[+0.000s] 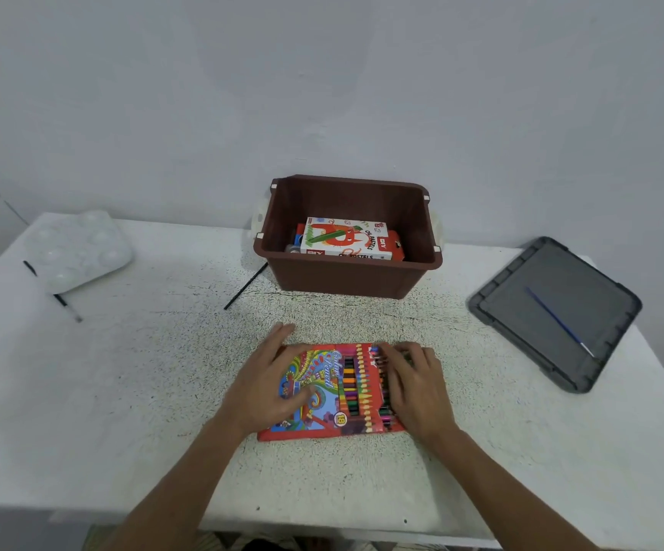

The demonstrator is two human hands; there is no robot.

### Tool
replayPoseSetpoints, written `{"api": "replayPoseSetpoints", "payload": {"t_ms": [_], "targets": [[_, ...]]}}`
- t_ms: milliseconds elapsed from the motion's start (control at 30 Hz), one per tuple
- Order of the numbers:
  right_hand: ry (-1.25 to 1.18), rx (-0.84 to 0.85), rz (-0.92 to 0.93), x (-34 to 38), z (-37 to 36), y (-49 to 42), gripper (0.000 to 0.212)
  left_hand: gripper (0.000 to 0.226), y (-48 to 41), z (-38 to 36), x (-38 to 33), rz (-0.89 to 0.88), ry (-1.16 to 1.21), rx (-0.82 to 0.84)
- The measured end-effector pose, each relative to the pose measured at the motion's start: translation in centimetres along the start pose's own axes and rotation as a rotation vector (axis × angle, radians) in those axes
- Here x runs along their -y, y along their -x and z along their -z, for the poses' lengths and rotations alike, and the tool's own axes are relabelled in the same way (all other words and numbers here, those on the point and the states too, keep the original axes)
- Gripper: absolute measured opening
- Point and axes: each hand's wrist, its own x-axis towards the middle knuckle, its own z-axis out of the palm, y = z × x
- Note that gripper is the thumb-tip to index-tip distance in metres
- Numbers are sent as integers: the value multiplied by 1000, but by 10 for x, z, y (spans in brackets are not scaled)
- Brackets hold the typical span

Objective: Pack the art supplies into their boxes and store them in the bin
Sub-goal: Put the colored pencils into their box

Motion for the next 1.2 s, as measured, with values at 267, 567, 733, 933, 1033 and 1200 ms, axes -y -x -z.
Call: {"api": "replayPoseSetpoints", "payload": {"t_ms": [267,567,733,933,1033,1200], "targets": [[107,238,-95,3,2,4,79,79,6,1,-3,-98,-154,27],[168,447,-117,10,8,7,105,84,17,2,-5,-274,-291,119],[173,440,-122,15,6,3,112,83,16,2,-6,-281,-300,135],[194,452,-112,17,2,0,110,67,14,3,-7,-281,-320,164],[195,458,-102,17,3,0,111,64,14,4,-8,-291,-316,163],[152,442,-95,11,4,7,105,63,15,5,-12,-281,-271,149]]}}
